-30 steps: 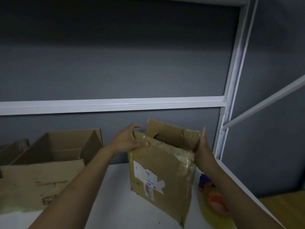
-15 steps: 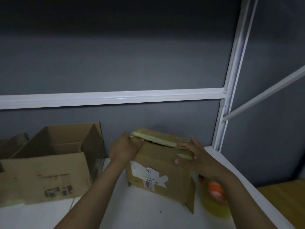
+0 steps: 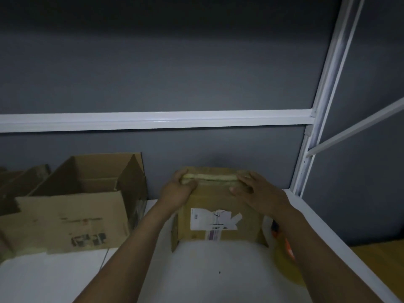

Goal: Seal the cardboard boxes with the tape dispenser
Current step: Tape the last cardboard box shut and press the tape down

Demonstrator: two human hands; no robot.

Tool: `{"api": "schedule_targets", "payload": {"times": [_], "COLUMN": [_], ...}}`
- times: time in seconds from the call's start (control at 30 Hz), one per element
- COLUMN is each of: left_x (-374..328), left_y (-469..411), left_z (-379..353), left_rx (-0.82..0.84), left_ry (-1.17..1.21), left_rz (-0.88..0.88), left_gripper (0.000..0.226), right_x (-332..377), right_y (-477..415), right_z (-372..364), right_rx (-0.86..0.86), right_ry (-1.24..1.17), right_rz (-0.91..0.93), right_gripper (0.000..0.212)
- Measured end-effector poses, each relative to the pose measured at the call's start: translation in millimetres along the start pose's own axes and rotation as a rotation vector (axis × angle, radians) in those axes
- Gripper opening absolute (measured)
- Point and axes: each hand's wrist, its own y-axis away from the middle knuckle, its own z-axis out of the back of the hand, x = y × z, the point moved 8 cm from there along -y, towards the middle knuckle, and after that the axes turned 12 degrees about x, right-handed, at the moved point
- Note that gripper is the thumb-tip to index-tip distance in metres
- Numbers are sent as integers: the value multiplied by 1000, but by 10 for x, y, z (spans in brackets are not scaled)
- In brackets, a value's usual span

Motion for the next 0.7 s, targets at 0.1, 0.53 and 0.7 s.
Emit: {"api": "schedule_targets", "payload": {"times": [0.1,0.53,0.7], "left_x": [247,-22,85], "left_y": [-12,24,-99], "left_z": [-299,-884,-902], "left_rx": [200,179,217], "left_ry": [121,-1047,-1037], "left_rz": [84,-227,-187], "left_gripper": [61,64,89], "right_x": [-149,-119,-125], "right_y": [-76,-331,-117], "right_z": [-146,-688,-485], "right_rx": [4,17,17], "right_ry": [44,176,-300], "right_rz": [-34,89,173], "right_gripper": [78,133,49]}}
